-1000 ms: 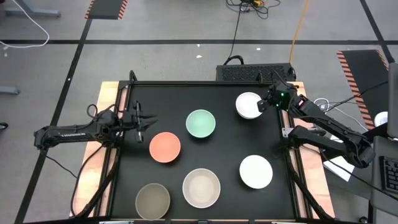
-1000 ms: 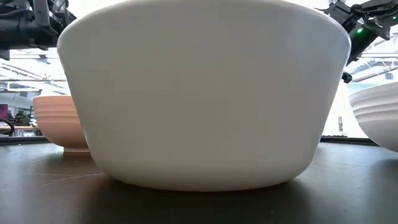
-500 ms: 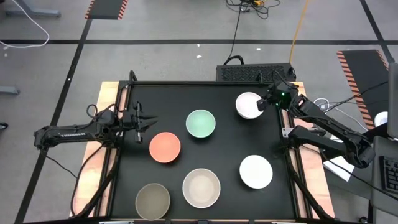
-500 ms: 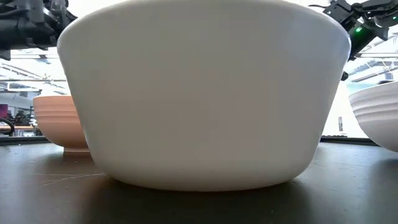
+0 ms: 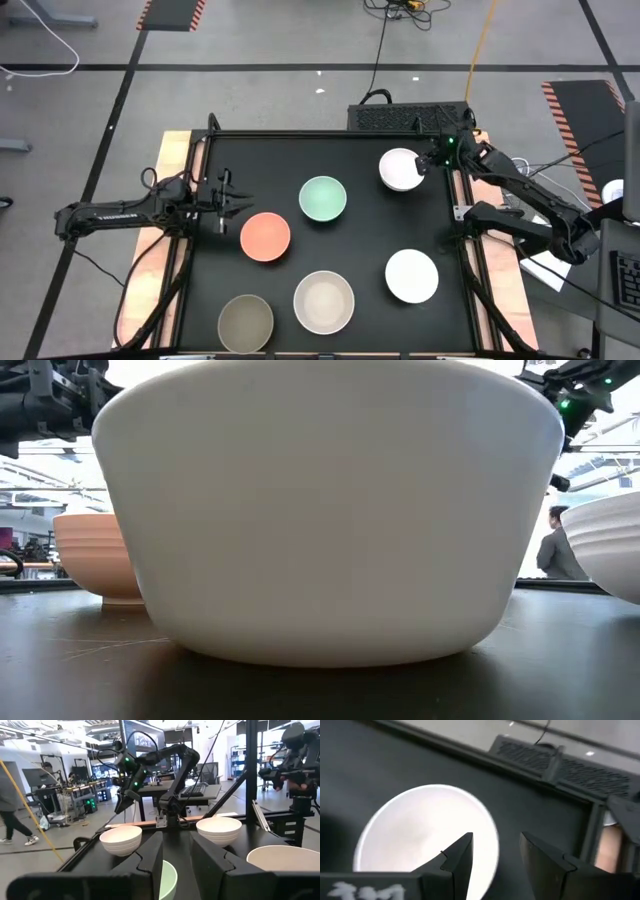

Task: Nest bowls inside each other
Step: Stack the white bowl on the light green bowl

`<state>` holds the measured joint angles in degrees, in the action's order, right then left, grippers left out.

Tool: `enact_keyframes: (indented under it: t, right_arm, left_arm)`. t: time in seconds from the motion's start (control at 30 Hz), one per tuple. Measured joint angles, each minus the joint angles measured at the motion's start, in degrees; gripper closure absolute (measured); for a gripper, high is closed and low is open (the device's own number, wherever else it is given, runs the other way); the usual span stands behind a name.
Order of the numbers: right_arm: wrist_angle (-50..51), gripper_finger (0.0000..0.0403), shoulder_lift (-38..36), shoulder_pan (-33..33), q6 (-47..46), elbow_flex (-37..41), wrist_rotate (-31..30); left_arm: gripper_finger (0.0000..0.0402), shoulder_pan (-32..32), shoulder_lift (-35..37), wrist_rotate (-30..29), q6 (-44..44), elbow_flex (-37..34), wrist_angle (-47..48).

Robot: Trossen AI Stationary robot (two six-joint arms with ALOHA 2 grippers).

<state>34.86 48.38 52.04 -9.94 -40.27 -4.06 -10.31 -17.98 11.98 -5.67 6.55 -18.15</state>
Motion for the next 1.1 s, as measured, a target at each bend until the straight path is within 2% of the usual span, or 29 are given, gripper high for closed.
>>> enact_keyframes:
  t: [0.2,0.47,0.6,0.83,0.97,1.1]
  right_arm:
    - [2.7,0.0231,5.3,0.1,1.6,-5.9,5.9]
    - [11.5,0.0159,13.8,1.4,1.8,-13.3,5.8]
    - [14.8,0.0135,17.2,2.9,2.5,-15.3,5.7]
    - [17.1,0.013,20.0,5.5,4.4,-15.6,5.9]
    - [17.7,0.0132,21.0,6.5,5.1,-15.6,8.7]
    - [17.7,0.0132,22.0,6.6,5.2,-15.6,8.9]
  left_arm:
    - [0.0304,0.0,0.0,0.0,-0.6,0.0,2.2]
    - [0.0304,0.0,0.0,0.0,-0.6,0.0,3.5]
    - [0.0304,0.0,0.0,0.0,-0.6,0.0,3.6]
    - [0.0304,0.0,0.0,0.0,-0.6,0.0,4.3]
    - [0.0304,0.0,0.0,0.0,-0.5,0.0,5.0]
    - [0.0304,0.0,0.0,0.0,-0.5,0.0,5.7]
